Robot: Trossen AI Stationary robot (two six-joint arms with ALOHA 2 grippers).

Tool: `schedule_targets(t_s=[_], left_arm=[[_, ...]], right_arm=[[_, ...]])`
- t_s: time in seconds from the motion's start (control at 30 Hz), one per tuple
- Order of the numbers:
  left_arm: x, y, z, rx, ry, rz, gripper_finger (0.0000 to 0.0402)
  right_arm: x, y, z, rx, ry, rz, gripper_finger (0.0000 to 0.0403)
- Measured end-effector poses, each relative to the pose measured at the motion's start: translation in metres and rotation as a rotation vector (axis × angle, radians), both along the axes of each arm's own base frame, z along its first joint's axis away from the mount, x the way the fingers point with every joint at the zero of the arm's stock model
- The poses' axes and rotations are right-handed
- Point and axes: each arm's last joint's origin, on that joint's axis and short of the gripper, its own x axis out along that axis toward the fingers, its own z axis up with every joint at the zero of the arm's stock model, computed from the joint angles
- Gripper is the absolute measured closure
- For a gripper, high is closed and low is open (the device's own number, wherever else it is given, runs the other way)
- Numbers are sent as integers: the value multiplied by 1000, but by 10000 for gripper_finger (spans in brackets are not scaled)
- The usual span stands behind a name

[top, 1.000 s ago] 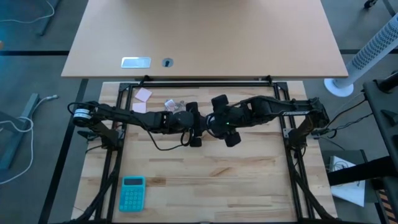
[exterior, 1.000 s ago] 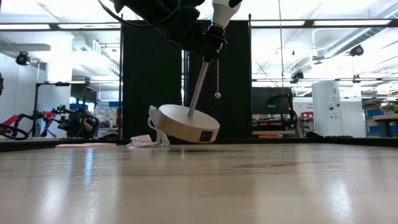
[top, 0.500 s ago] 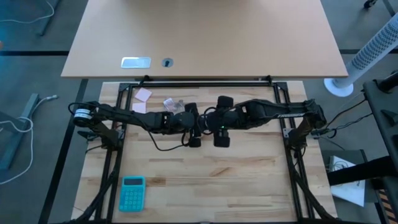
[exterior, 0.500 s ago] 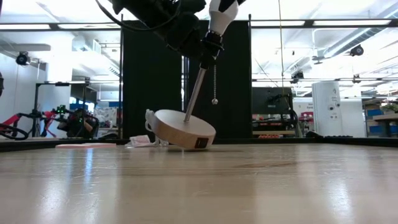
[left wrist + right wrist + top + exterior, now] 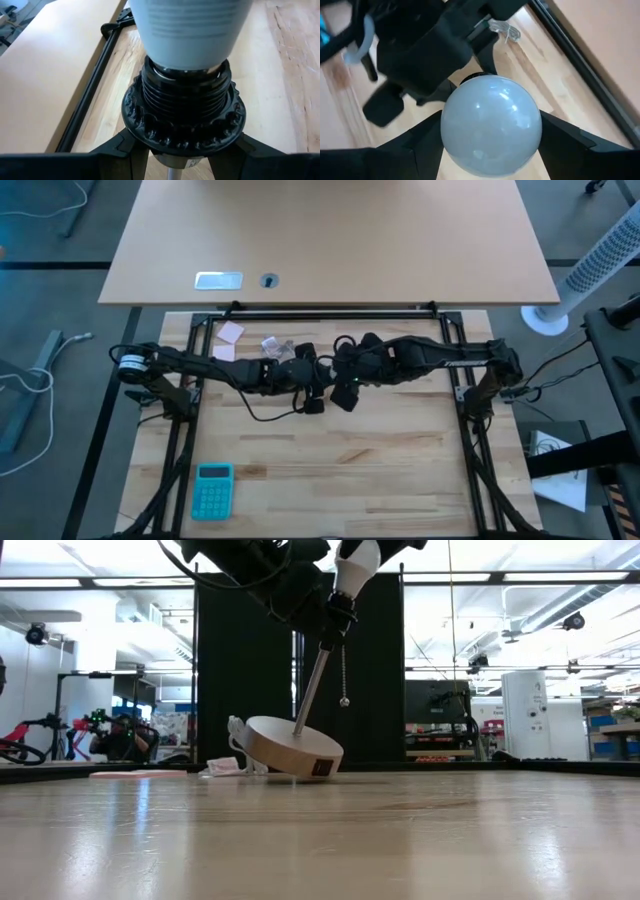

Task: Screw lightbulb
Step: Insert the lightbulb into the lamp

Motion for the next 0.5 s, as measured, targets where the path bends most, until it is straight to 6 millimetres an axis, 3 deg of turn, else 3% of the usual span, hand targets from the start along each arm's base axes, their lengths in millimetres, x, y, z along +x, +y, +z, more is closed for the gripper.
schedule_targets(t_s=[0.3,0.5], left_arm=[[0,0,1,4,-5,4,248],[0,0,2,12,-2,-3,248]], right_arm=[[0,-12,8,218,-108,-240,140],[1,-12,8,303,-121,-256,121]])
